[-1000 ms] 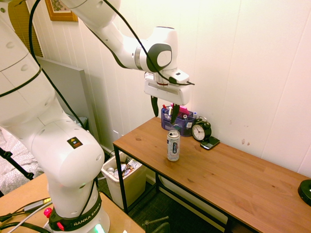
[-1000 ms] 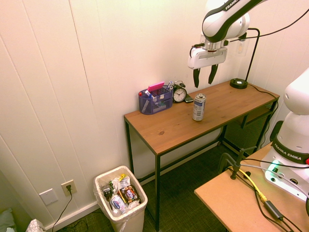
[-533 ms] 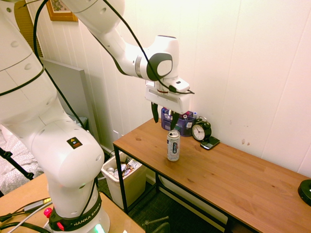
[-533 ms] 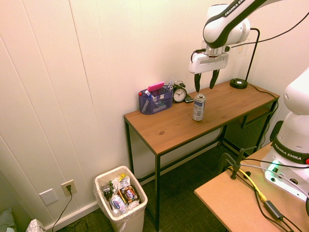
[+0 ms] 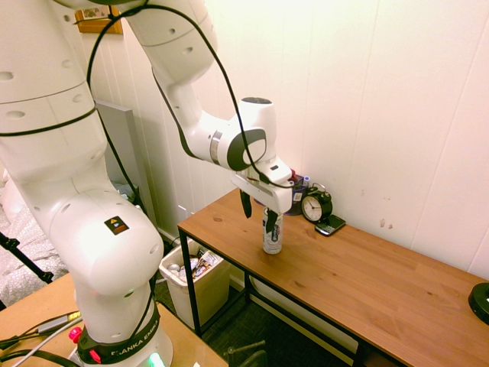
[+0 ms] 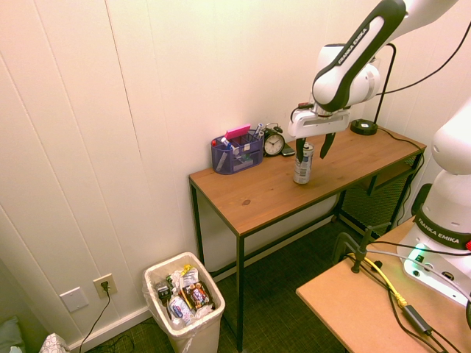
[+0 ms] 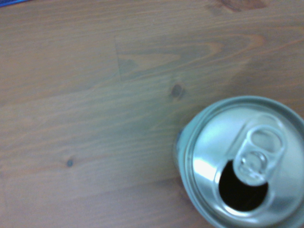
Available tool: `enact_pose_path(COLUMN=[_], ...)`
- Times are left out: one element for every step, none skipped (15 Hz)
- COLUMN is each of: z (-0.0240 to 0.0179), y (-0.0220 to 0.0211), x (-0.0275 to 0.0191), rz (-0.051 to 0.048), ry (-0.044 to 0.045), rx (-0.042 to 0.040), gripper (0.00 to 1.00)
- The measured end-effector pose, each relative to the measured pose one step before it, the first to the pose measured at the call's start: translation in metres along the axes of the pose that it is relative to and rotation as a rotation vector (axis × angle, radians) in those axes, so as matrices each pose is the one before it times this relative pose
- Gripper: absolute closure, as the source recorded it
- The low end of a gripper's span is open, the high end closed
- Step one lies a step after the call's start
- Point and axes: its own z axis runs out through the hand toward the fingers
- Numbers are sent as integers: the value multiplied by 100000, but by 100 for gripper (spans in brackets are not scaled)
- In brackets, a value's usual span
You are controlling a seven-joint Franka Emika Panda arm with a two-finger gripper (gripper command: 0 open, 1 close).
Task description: Throw the can in the trash bin
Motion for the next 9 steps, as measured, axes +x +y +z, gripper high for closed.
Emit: enact_pose_path(z=[1241,888,491,68,-172,-207,-200,-160,-119], y=[-89,-11,91,80,-43,-103,-251,-279,-264], x=[-142,-92,134,346,419,336,180,-76,-309], rz=[3502,3282,2748,2299,2402,2360,1477,548,70], ry=[1379,1482,1445,1863,2266,2045,1394,768,439], rx=[1012,818,732,757,1296,1537,1283,948,842], gripper=[0,0,0,0,0,0,0,0,0])
